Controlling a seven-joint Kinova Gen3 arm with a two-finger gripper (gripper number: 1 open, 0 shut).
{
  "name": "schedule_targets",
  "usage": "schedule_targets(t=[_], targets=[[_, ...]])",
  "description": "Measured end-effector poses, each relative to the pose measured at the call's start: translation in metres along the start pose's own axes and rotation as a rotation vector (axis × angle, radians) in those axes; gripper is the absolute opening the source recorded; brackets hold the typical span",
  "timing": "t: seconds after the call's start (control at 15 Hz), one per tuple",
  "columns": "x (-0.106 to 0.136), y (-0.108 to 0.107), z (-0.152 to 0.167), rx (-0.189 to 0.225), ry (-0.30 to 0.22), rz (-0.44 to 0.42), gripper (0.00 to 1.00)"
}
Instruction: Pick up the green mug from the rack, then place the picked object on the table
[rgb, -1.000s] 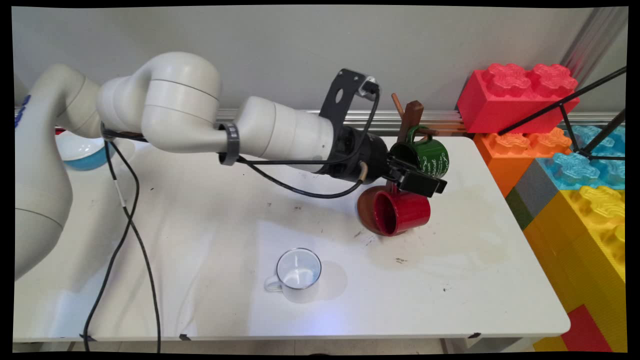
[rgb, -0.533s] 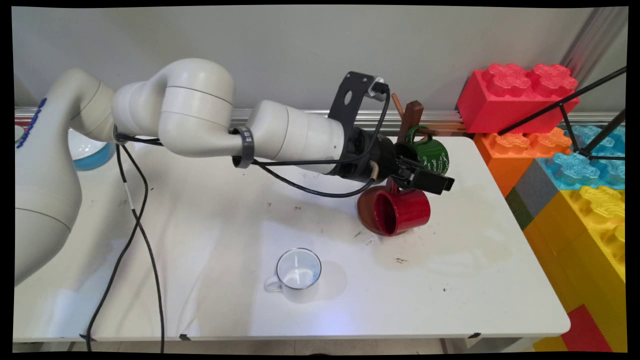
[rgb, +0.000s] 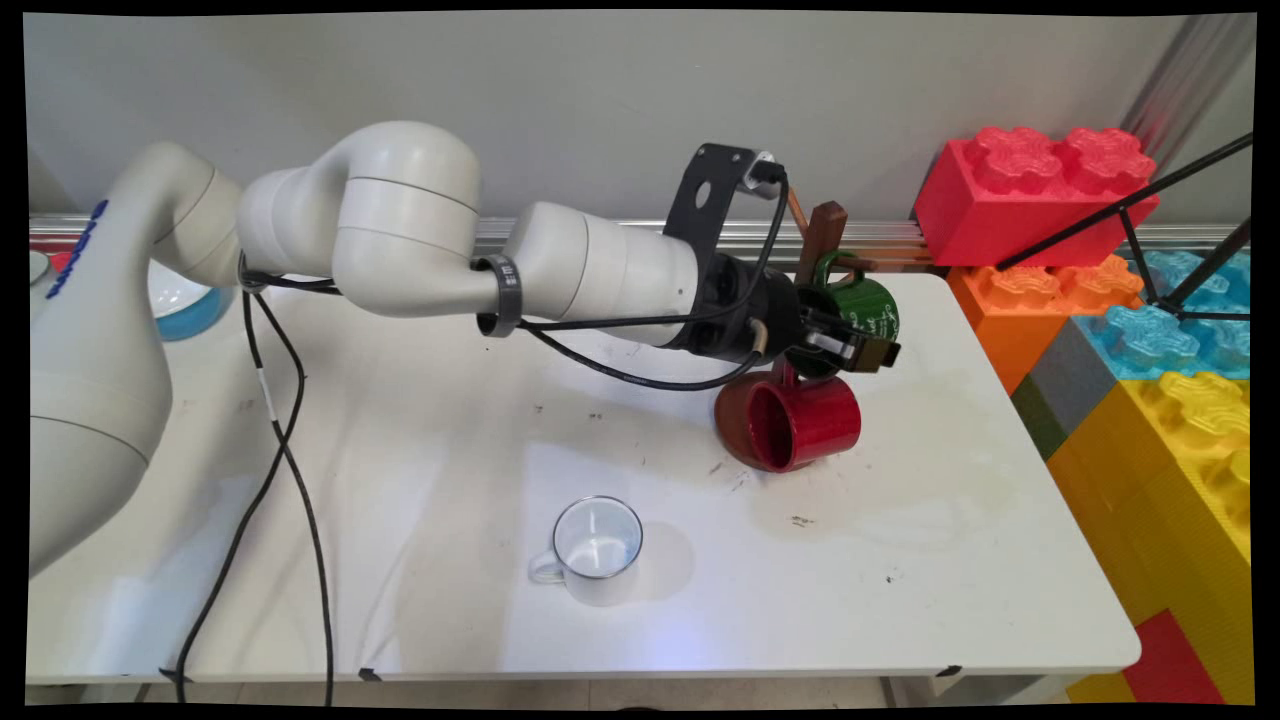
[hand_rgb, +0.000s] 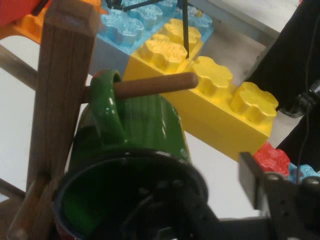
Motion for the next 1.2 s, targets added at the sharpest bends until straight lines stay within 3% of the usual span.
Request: schedule_targets(t=[0.53,1.2], targets=[[-0.002,-0.004,-0.002,0.012,0.000,-0.018,0.00],[0.004,0.008,-0.013,-0.051,0.023,-0.032,0.00]])
